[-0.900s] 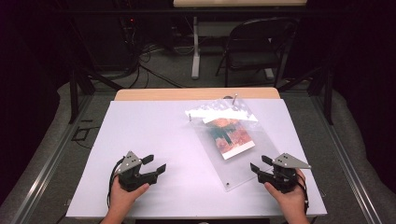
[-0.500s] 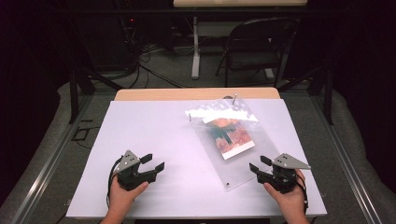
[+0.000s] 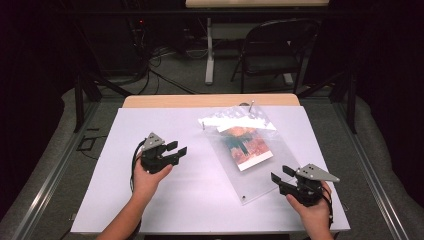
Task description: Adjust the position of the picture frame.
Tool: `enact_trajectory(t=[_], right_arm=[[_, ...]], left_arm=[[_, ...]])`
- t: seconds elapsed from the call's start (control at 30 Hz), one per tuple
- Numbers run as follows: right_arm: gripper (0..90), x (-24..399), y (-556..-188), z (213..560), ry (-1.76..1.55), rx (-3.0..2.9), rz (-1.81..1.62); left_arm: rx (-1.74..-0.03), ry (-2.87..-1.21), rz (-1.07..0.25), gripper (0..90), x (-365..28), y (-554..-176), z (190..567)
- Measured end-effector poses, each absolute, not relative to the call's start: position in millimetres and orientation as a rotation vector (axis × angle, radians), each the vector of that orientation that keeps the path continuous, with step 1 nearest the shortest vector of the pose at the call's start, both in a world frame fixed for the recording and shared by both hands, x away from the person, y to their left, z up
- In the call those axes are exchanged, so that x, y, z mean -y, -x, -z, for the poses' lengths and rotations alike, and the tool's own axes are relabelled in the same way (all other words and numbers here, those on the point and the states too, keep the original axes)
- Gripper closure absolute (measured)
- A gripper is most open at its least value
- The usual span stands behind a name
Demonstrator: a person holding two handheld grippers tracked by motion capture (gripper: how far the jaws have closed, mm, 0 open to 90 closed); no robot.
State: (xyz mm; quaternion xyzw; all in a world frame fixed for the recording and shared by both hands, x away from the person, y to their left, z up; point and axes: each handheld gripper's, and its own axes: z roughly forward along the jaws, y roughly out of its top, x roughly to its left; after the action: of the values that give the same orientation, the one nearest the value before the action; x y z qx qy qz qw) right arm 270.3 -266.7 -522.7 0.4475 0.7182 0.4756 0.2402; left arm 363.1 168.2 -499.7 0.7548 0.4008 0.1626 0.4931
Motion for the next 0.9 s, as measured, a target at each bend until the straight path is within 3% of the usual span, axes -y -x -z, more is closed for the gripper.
enact_trajectory(t=[0.47,0.6,0.67,0.77,0.8,0.9], right_arm=[[48.7,268,-271,525,-1.241,-1.966,-1.318],[52.3,268,-273,526,-1.249,-1.981,-1.321],[53.2,267,-272,526,-1.248,-1.981,-1.321],[60.3,265,-272,525,-1.246,-1.981,-1.330],[68.6,261,-272,525,-1.229,-1.998,-1.338],[73.7,252,-273,525,-1.195,-2.024,-1.335]], left_arm=[[-0.978,-1.872,-0.329,71.2,-133,-384,507],[-0.970,-1.898,-0.304,84.0,-125,-386,515],[-0.962,-1.921,-0.288,86.2,-121,-386,519],[-0.959,-1.946,-0.264,90.0,-115,-385,524],[-0.963,-1.949,-0.254,90.0,-112,-383,526],[-0.944,-1.961,-0.261,90.0,-109,-379,525]])
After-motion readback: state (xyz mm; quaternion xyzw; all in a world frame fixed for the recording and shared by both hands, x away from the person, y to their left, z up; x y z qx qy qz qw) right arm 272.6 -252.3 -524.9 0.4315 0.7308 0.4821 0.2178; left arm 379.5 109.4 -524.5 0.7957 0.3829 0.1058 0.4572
